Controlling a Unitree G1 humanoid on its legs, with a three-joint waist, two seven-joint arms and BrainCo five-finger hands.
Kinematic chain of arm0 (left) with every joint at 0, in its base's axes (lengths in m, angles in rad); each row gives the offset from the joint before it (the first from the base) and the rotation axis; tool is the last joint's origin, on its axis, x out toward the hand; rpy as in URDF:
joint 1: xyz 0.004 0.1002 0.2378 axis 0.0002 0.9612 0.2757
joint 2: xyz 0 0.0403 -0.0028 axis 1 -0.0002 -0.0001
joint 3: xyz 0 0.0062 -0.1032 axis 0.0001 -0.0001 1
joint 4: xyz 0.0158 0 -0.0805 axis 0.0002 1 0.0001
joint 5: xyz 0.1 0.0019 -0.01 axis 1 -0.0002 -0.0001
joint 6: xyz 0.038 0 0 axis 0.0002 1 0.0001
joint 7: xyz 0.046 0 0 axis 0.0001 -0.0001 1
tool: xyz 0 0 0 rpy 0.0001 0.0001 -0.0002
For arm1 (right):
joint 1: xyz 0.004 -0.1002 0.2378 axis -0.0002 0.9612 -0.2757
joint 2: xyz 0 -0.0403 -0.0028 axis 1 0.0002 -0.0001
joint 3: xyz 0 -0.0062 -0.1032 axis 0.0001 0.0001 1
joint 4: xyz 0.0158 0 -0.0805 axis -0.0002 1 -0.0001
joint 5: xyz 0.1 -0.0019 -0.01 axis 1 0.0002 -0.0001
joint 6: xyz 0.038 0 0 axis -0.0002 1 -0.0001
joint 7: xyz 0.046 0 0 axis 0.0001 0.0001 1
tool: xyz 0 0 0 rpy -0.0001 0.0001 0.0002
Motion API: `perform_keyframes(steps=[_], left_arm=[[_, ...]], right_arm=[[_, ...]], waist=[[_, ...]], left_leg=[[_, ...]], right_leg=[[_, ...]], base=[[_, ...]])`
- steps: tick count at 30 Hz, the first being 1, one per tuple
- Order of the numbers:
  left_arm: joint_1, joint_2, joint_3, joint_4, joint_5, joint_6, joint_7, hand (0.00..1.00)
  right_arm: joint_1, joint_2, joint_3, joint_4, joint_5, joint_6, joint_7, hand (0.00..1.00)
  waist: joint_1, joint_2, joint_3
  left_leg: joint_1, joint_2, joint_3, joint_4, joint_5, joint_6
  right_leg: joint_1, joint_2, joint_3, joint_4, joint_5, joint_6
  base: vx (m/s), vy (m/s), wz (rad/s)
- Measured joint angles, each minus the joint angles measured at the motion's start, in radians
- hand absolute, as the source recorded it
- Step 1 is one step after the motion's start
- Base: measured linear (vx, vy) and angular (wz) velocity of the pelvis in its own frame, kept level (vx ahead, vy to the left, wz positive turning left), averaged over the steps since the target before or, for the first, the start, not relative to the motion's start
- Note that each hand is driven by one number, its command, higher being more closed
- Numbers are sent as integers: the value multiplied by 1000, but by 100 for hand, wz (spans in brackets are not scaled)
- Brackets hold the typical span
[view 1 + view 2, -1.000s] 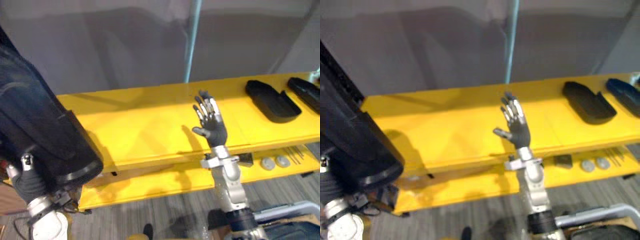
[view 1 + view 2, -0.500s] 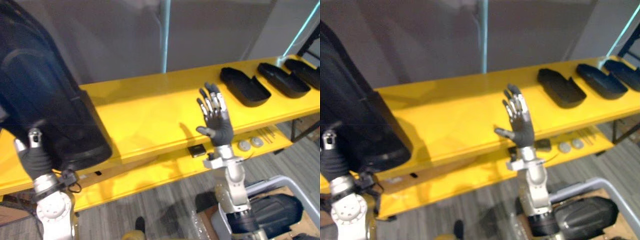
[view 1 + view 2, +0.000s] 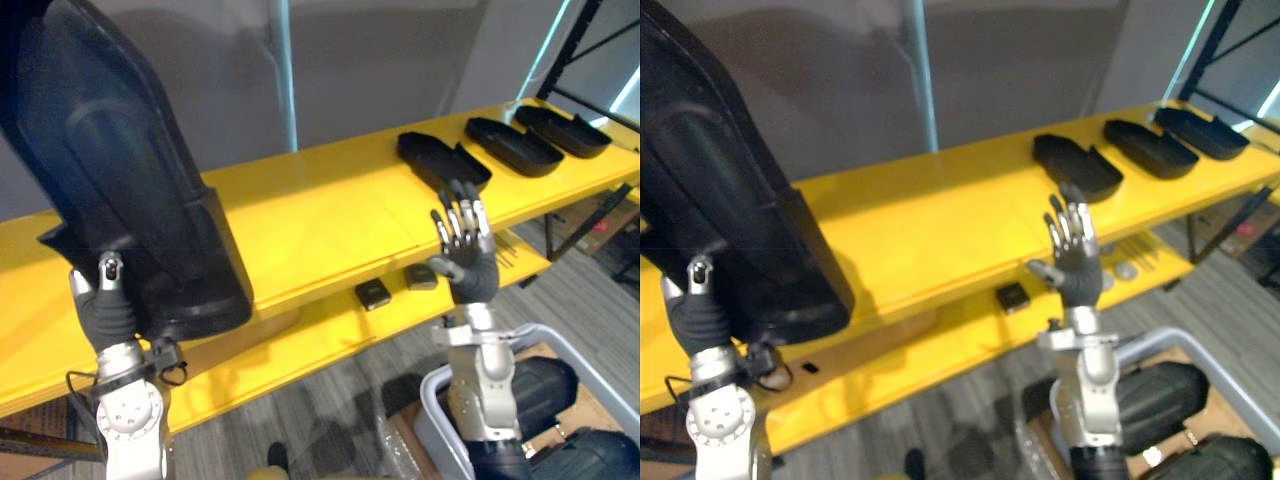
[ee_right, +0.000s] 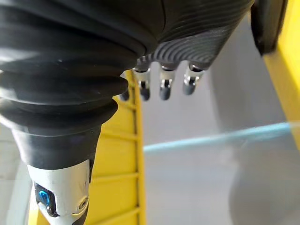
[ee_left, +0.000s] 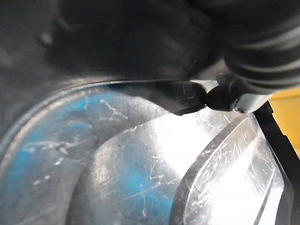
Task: Walk over and take plastic housings, then place them on the shelf
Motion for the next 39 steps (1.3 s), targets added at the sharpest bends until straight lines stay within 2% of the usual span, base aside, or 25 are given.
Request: perform_keyframes(steps=[3, 5, 7, 8, 10, 11, 14, 16, 17, 19, 21, 23, 25, 27, 30, 35, 38, 39], left_arm=[[-7, 0, -14, -6, -34, 4, 3, 100], [-25, 0, -40, -23, -70, 26, -8, 100], [-75, 0, -88, -26, -117, 84, -42, 100], [-89, -1, -113, -26, -119, 98, -45, 100], [-138, -1, -199, -19, -157, 175, -79, 100], [-152, -2, -227, -7, -158, 191, -82, 100], [-222, -28, -330, 92, -154, 281, -73, 100], [-243, -32, -347, 134, -155, 312, -52, 100], [-262, -30, -350, 180, -156, 331, -33, 100], [-280, -30, -350, 213, -156, 344, -10, 100], [-335, -30, -351, 290, -154, 364, 57, 100], [-379, -30, -351, 342, -152, 380, 99, 100], [-468, -28, -349, 454, -147, 386, 168, 100], [-525, -27, -344, 532, -147, 388, 211, 100], [-601, -18, -337, 638, -145, 395, 269, 100], [-766, 50, -334, 841, -136, 443, 361, 100], [-859, 87, -314, 946, -136, 481, 406, 100], [-884, 95, -302, 969, -136, 499, 426, 100]], right_arm=[[50, -15, -56, -71, 0, 15, -29, 0], [78, -17, -94, -98, -1, 20, -52, 0], [90, -18, -105, -114, -1, 35, -86, 0], [98, -18, -104, -124, -2, 38, -88, 0], [109, -16, -93, -157, -35, 60, -103, 0], [111, -16, -93, -160, -43, 63, -106, 0], [116, -11, -93, -161, -54, 78, -106, 0], [122, -11, -93, -161, -59, 80, -106, 0], [137, -10, -94, -161, -59, 82, -106, 0], [150, -10, -97, -161, -58, 82, -104, 0], [174, -10, -101, -161, -57, 88, -94, 0], [185, -10, -104, -161, -54, 88, -77, 0], [189, -10, -103, -160, -42, 91, -56, 0], [189, -10, -101, -159, -36, 100, -46, 0], [189, -10, -89, -150, -34, 102, -42, 0], [190, -21, -53, -134, -9, 104, -58, 0], [188, -31, -50, -134, -7, 110, -61, 0], [188, -31, -50, -134, 1, 110, -63, 0]], waist=[[-18, 3, 0], [-28, 3, 0], [-42, 8, -2], [-46, 10, -3], [-61, 16, -6], [-62, 18, -6], [-70, 19, -7], [-83, 20, -7], [-95, 19, -7], [-96, 19, -7], [-120, 19, -7], [-132, 19, -7], [-146, 22, -6], [-150, 23, -5], [-173, 28, 2], [-199, 35, 16], [-201, 24, 36], [-211, 17, 47]], left_leg=[[0, 2, 10, 0, -1, -1], [-1, 4, 24, -1, -6, -3], [1, 4, 27, -1, -6, -2], [0, 4, 27, -1, -6, -2], [-5, 4, 30, -1, -6, -2], [-5, 4, 32, -1, -6, -2], [-6, 8, 51, -1, -3, 2], [-9, 9, 60, -1, -4, 1], [-11, 10, 69, -1, -5, -1], [-11, 13, 88, 0, -7, -2], [-9, 15, 100, 0, -7, -3], [-3, 16, 112, 0, -7, -3], [-3, 20, 127, -1, -8, -4], [-3, 22, 147, -1, -9, -4], [-3, 24, 163, -1, -10, -3], [-14, 28, 176, -1, -12, -7], [-23, 28, 197, -1, -9, -3], [-24, 25, 197, -1, -9, -3]], right_leg=[[-8, 0, 12, 0, -5, -7], [-16, 1, 25, 0, -5, -7], [-17, 1, 35, 0, -6, -6], [-18, 1, 35, 0, -6, -5], [-30, 1, 39, 0, -7, -3], [-31, 1, 41, 0, -7, -3], [-44, 4, 62, 0, -5, -5], [-52, 5, 72, -2, 2, -4], [-59, 7, 82, 0, 10, -1], [-68, 11, 102, -1, 22, -1], [-73, 12, 116, -3, 27, -2], [-75, 13, 129, -2, 27, -3], [-89, 17, 148, 1, 31, -7], [-102, 19, 171, 0, 31, -14], [-116, 20, 188, -1, 34, -17], [-140, 23, 228, -1, 32, -14], [-158, 24, 254, -4, 52, -19], [-158, 24, 255, -4, 56, -16]], base=[[-31, -1, -12], [-29, 0, -14], [-20, -3, -10], [0, 0, 0], [-6, 7, -4], [5, 2, -6], [21, -2, -15], [38, -6, -21], [45, -10, -20], [42, -10, -29], [31, -12, -23], [-1, -8, -18], [-43, -5, -23], [-62, 0, -31], [-58, 8, -19], [-29, -2, -11], [10, 7, -19], [24, 13, -6]])
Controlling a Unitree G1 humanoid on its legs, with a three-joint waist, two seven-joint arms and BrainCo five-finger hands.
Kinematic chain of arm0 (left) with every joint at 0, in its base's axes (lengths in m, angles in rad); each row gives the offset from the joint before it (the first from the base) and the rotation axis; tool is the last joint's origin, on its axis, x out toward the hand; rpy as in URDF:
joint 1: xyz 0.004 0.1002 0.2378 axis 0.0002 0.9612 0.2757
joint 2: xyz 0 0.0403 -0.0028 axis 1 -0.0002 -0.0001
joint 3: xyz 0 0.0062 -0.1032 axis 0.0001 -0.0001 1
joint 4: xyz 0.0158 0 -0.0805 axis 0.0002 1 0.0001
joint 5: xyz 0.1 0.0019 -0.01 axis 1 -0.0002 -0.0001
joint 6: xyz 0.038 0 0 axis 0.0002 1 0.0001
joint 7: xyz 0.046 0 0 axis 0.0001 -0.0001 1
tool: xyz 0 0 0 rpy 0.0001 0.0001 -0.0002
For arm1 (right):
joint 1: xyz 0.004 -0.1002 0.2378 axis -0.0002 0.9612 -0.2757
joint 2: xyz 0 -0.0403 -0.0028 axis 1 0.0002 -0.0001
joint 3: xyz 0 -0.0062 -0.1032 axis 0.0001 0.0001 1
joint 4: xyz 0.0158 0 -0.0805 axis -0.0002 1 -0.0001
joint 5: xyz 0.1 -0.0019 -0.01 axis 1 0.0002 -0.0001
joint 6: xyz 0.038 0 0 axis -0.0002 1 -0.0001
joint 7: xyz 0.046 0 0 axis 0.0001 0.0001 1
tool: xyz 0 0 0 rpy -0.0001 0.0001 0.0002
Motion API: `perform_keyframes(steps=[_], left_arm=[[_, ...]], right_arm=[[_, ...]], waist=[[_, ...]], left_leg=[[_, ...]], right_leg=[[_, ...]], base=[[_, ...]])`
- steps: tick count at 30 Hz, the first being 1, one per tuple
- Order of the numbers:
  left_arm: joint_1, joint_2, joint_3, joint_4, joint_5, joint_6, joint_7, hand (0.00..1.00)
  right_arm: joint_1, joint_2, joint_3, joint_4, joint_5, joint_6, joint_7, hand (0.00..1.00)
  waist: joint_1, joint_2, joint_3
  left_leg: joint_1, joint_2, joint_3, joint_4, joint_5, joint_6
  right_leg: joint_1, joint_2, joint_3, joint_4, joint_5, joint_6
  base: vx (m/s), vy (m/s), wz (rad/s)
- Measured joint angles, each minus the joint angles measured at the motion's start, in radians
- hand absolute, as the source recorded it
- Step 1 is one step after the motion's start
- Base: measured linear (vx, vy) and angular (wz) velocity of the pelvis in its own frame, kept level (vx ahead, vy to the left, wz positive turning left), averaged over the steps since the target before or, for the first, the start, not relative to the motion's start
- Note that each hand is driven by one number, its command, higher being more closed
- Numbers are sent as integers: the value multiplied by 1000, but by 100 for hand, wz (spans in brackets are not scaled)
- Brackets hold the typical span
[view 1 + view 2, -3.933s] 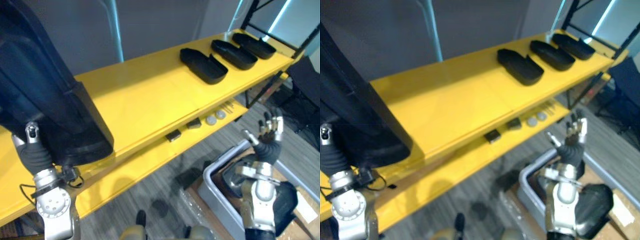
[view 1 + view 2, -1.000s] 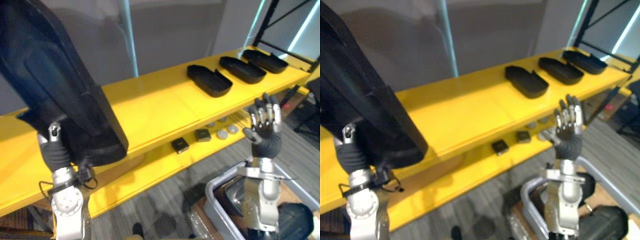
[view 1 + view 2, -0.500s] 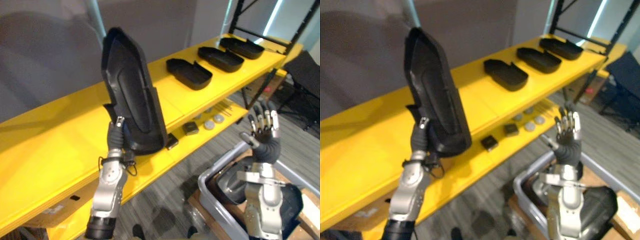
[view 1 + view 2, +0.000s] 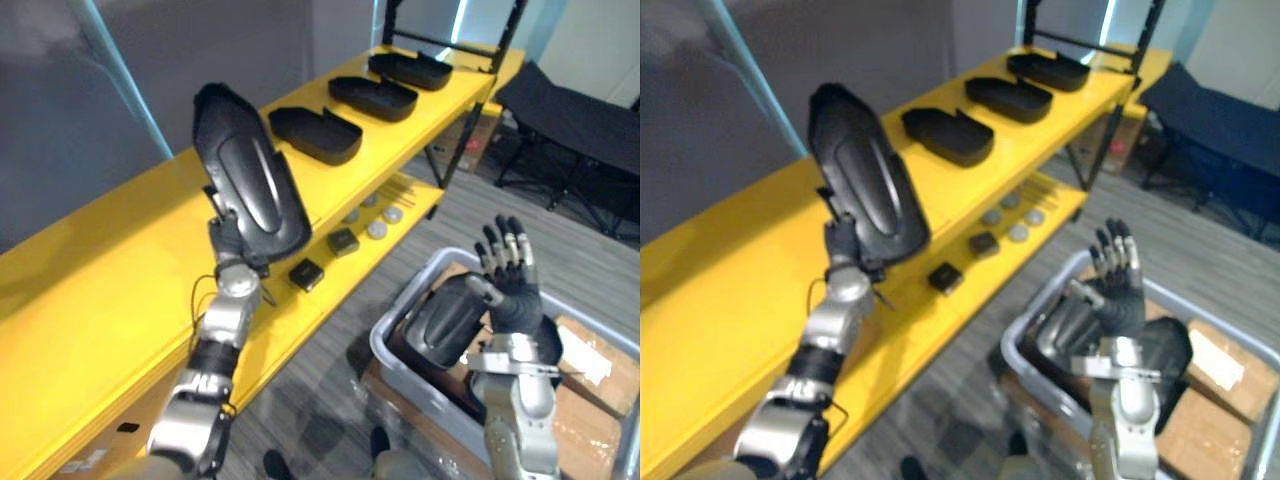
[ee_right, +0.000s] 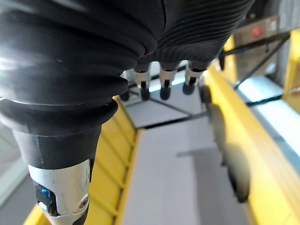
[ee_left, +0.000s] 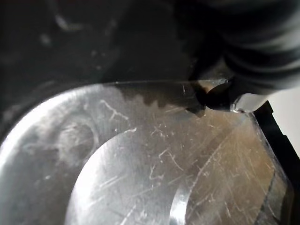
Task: Walk over and take plastic housings, then place them on the shelf
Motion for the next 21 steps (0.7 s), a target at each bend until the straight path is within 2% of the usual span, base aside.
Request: perform_keyframes(steps=[4, 5, 7, 10, 16, 21], left_arm=[[-88, 21, 6, 59, 1, 57, 70, 100], [-119, 35, 5, 69, 2, 94, 88, 100], [-160, 47, 6, 87, 1, 130, 111, 100], [-227, 103, 6, 140, 1, 175, 139, 100], [-358, 247, 44, 225, -52, 178, 147, 100], [-432, 316, 72, 263, -102, 164, 176, 100]], right_arm=[[-18, 0, 26, -1, 10, 19, -29, 0], [-26, 0, 56, -1, 10, 27, -50, 0], [-33, 0, 81, -2, 10, 33, -70, 0], [-63, 1, 95, -6, 10, 37, -100, 0], [-99, -11, 93, -14, 33, 42, -113, 0], [-130, -42, 96, -47, 53, 58, -113, 0]], waist=[[-12, -20, 36], [-14, -31, 52], [-13, -41, 69], [-15, -44, 102], [-20, -43, 185], [-33, -43, 224]], left_leg=[[-16, -1, 0, 1, 1, 0], [-17, 0, 1, 1, 1, 0], [-25, 1, 2, 1, 1, 0], [-39, 0, 10, 5, 2, 2], [-50, 2, 23, 6, 3, 3], [-71, 1, 21, 6, 3, 4]], right_leg=[[-18, 5, 5, 1, 13, 3], [-21, 6, 9, 1, 13, 2], [-30, 9, 15, 2, 13, 1], [-51, 10, 28, 5, 18, -2], [-75, 14, 48, 7, 22, -3], [-100, 14, 53, 15, 23, -2]], base=[[1, 0, -1], [1, -4, -6], [0, -2, -3], [1, 6, -8], [-8, -3, -8], [-1, 0, -2]])
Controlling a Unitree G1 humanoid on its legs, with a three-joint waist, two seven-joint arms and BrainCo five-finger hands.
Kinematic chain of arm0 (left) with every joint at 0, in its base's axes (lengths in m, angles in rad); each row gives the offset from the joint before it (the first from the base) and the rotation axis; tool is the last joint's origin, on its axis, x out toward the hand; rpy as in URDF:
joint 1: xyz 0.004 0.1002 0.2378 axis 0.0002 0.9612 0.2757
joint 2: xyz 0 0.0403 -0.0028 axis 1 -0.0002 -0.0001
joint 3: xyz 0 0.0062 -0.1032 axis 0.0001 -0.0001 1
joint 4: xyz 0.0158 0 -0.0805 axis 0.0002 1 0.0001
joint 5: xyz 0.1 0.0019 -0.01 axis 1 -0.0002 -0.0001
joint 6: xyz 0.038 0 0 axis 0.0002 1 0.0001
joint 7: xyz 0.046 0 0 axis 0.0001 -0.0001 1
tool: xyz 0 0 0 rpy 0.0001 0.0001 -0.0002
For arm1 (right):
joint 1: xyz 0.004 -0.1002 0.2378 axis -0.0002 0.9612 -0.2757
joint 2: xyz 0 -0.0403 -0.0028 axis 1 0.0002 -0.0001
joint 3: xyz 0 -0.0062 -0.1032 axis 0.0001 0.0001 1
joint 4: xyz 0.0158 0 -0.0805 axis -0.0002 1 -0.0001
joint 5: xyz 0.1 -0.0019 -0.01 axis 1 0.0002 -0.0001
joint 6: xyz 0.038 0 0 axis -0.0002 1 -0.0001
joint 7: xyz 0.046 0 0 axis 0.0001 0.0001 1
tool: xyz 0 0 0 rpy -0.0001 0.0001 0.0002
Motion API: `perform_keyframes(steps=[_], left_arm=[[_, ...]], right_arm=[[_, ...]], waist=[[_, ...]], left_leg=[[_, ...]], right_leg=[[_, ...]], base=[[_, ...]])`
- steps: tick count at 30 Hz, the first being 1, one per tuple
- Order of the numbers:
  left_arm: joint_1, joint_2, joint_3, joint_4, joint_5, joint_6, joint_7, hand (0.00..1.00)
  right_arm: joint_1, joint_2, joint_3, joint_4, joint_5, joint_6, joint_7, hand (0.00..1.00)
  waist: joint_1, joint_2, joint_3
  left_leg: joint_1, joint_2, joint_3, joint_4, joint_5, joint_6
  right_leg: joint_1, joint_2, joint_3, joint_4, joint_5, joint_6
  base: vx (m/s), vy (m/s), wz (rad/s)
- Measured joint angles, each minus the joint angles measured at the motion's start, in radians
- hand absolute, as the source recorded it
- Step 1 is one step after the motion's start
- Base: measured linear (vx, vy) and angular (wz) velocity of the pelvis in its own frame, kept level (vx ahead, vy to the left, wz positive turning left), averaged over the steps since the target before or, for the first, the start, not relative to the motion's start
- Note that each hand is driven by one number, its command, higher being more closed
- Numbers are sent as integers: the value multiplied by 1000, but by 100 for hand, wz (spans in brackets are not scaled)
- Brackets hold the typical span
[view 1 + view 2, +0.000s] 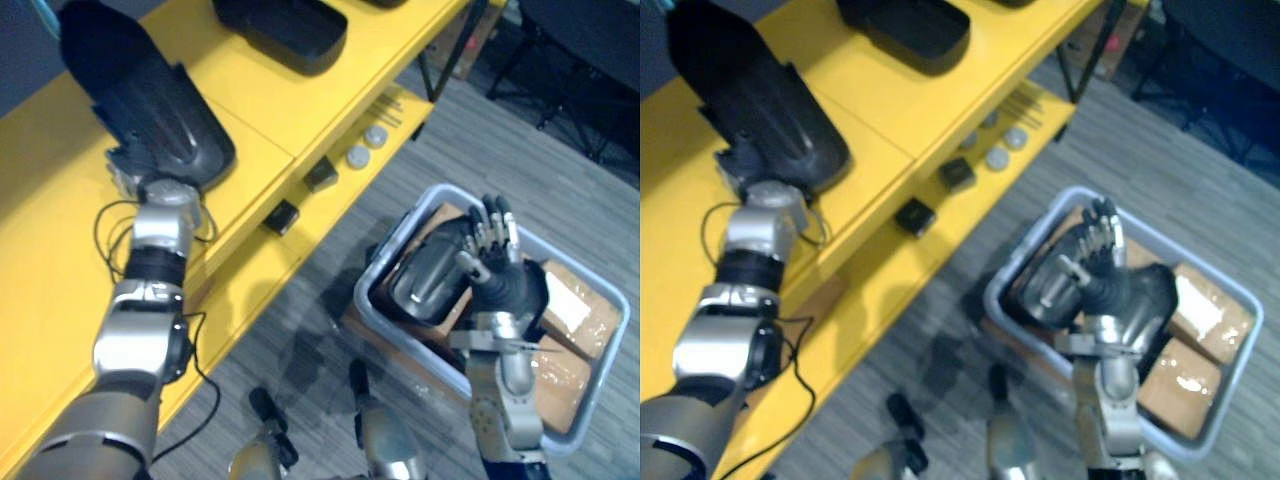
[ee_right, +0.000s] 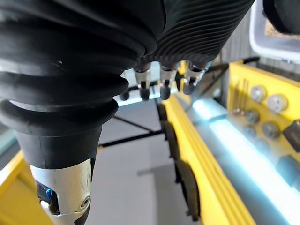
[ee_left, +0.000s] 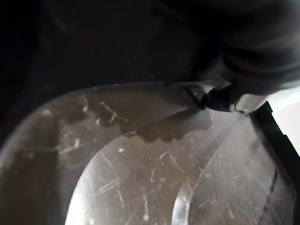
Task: Walk over and take plastic housings, then place them on the shelf
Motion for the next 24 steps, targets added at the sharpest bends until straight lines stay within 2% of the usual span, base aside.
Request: perform_keyframes(steps=[5, 11, 14, 15, 19, 24], left_arm=[[-57, 64, 3, 20, -36, -5, 7, 100], [-62, 75, 9, 26, -59, 5, -12, 100], [-61, 84, 9, 27, -66, 20, -43, 100], [-60, 89, 9, 26, -67, 29, -53, 0], [-58, 95, 9, 27, -67, 45, -60, 0], [-35, 114, 4, 22, -65, 78, -109, 0]], right_arm=[[-16, -25, 23, -1, 18, 9, -17, 0], [-15, -28, 41, -1, 18, 18, -18, 0], [-15, -29, 43, -1, 18, 19, -21, 0], [-14, -33, 49, -1, 18, 20, -23, 0], [-5, -40, 55, -1, 18, 23, -32, 0], [5, -41, 58, -1, 18, 24, -35, 0]], waist=[[-8, 3, 39], [-8, 7, 45], [-8, 12, 48], [-8, 14, 49], [-8, 22, 53], [-10, 24, 55]], left_leg=[[-15, 1, -1, 0, 0, 0], [-15, 1, -5, 0, 0, 0], [-13, 1, -7, 0, 0, 0], [-13, 1, -7, 0, 0, 0], [-11, 1, -7, 1, 0, 0], [0, 1, -9, 1, 0, 0]], right_leg=[[-22, 1, 4, 10, -3, -2], [-38, 1, 5, 44, -23, -3], [-45, 0, 5, 66, -36, -2], [-48, 0, 5, 69, -37, -1], [-48, -1, 4, 76, -39, 0], [-40, -1, 3, 83, -44, 2]], base=[[0, 0, 0], [0, 0, 0], [0, 0, 0], [0, 0, 0], [0, 0, 0], [0, 0, 1]])
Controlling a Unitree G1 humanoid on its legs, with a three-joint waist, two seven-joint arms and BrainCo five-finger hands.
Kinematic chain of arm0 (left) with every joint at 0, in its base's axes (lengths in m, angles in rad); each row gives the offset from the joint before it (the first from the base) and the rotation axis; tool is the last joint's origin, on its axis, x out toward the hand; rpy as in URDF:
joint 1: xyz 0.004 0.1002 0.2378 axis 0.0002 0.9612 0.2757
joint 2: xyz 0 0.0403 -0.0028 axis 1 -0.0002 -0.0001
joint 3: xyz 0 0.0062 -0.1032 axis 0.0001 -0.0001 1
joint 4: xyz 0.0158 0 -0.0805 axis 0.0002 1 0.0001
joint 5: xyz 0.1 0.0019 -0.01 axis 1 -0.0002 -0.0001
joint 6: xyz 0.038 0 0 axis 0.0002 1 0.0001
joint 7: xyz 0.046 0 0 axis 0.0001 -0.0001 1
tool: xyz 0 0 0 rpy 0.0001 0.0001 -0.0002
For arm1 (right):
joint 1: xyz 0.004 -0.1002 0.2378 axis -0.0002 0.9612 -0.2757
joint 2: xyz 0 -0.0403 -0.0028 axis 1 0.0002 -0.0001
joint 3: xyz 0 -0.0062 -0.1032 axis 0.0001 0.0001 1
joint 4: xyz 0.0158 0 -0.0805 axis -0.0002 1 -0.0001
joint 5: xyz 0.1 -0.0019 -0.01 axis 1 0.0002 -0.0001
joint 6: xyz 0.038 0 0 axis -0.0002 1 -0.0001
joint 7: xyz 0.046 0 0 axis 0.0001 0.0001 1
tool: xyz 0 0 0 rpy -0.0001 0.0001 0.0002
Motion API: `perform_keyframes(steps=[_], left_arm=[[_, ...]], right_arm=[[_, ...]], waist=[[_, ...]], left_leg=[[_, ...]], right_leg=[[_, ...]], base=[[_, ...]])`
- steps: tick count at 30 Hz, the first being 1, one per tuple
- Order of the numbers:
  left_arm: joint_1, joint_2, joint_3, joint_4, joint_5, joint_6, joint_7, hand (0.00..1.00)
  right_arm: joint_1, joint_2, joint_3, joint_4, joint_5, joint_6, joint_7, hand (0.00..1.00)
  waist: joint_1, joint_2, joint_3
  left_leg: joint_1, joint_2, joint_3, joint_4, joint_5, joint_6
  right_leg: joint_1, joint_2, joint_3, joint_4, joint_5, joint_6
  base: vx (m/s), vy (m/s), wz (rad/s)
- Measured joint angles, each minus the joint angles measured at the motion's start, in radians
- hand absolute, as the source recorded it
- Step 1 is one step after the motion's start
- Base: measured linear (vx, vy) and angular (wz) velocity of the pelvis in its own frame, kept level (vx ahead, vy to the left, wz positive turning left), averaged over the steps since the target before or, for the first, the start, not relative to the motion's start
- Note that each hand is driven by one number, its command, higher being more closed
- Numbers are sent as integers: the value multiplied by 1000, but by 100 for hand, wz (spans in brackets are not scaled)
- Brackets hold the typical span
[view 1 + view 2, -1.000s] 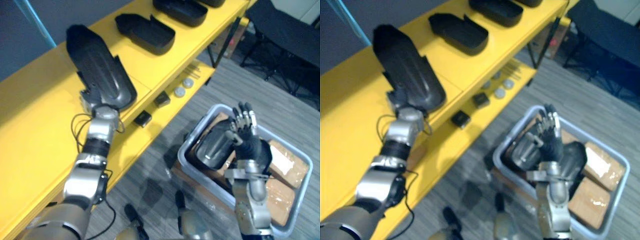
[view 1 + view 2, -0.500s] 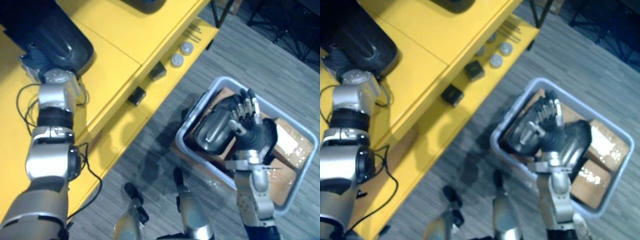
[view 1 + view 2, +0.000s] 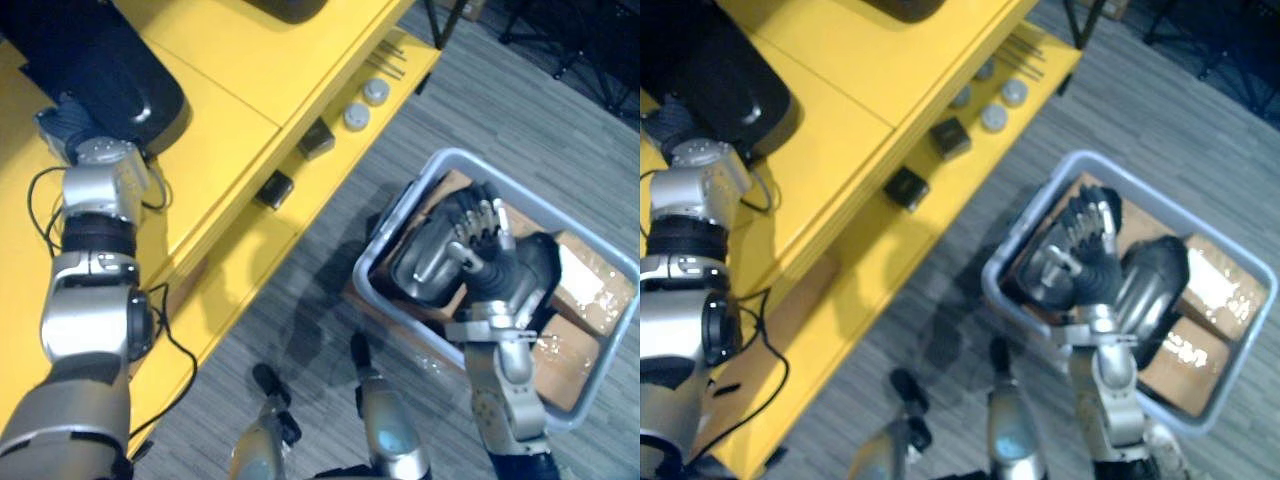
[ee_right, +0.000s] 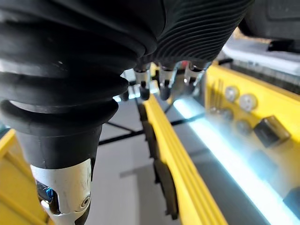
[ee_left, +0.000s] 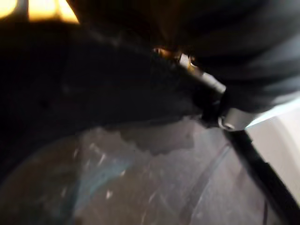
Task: Walk over and take plastic housings, then place them on the shelf
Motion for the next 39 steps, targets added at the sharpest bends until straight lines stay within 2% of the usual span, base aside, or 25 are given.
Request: perform_keyframes(steps=[7, 11, 14, 17, 19, 22, 24, 26, 28, 30, 33, 35, 37, 39], left_arm=[[59, 5, -1, 0, -3, 11, -60, 0], [75, 5, 1, 0, -42, 1, -44, 0], [105, 4, 13, 0, -93, -15, -6, 0], [163, 3, 44, 1, -118, -69, 22, 0], [204, 3, 50, -1, -117, -121, 40, 0], [219, 3, 50, -8, -113, -152, 49, 0], [235, 3, 48, -44, -102, -168, 46, 0], [257, 3, 47, -84, -70, -196, 38, 0], [277, 3, 47, -138, -54, -242, 18, 0], [340, 3, 51, -273, -27, -314, -41, 0], [474, -17, 93, -462, -25, -375, -105, 0], [610, -71, 137, -614, -17, -422, -161, 0], [812, -158, 166, -829, 2, -476, -218, 0], [968, -229, 167, -999, 5, -500, -262, 0]], right_arm=[[23, -2, 1, -15, 0, 0, -2, 0], [41, -2, 5, -26, 0, 0, -4, 0], [61, -1, 17, -26, -1, 0, -5, 0], [74, -1, 19, -30, -2, -1, -5, 0], [93, 0, 20, -30, -9, -1, -6, 0], [107, 1, 19, -32, -53, -8, -7, 0], [109, 3, 17, -32, -99, -24, -9, 0], [105, 2, 5, -32, -122, -58, -9, 0], [96, 0, -24, -33, -131, -79, -22, 0], [77, -5, -49, -33, -131, -89, -36, 0], [55, -28, -46, -29, -142, -89, -58, 0], [41, -33, -51, -10, -140, -86, -90, 0], [9, -35, -80, 64, -144, -86, -124, 0], [-16, -36, -120, 150, -158, -82, -162, 0]], waist=[[0, 24, 2], [-1, 29, -1], [-7, 37, -5], [-3, 47, -13], [2, 54, -20], [4, 51, -33], [5, 46, -43], [7, 49, -77], [13, 51, -109], [26, 55, -141], [44, 78, -174], [67, 97, -206], [102, 113, -236], [139, 113, -257]], left_leg=[[23, -5, -19, 0, 0, 0], [25, -8, -24, 0, 0, 0], [35, -11, -46, 0, 0, 0], [40, -11, -49, 0, -1, 0], [40, -11, -50, 0, -1, 0], [43, -11, -52, 0, -1, 0], [62, -12, -55, 0, -1, -1], [62, -12, -71, 0, -2, -2], [63, -12, -75, 0, -2, -2], [80, -12, -99, 0, -3, -2], [93, -13, -124, -1, -3, -1], [93, -12, -138, -1, -6, -2], [94, -13, -173, -1, -6, -2], [93, -14, -193, -3, -6, -3]], right_leg=[[22, -7, -9, 14, -19, 8], [26, -12, -14, 14, -18, 11], [49, -15, -29, 8, -18, 12], [56, -16, -29, 2, -19, 13], [59, -15, -29, -5, -19, 14], [66, -16, -31, -10, -17, 16], [91, -17, -33, -20, -17, 16], [94, -17, -36, -25, -17, 16], [102, -17, -47, -26, -16, 16], [132, -18, -63, -35, -16, 16], [168, -19, -91, -51, -16, 16], [186, -19, -113, -64, -16, 16], [215, -19, -147, -80, -16, 16], [239, -19, -174, -98, -16, 16]], base=[[2, -5, 3], [5, 6, 4], [14, -1, 14], [0, 0, 0], [0, 0, 0], [0, 0, 0], [15, -5, 0], [17, -11, 2], [31, -11, 9], [29, -18, 16], [12, -15, 24], [-5, -8, 29], [-18, -14, 39], [-29, -17, 42]])
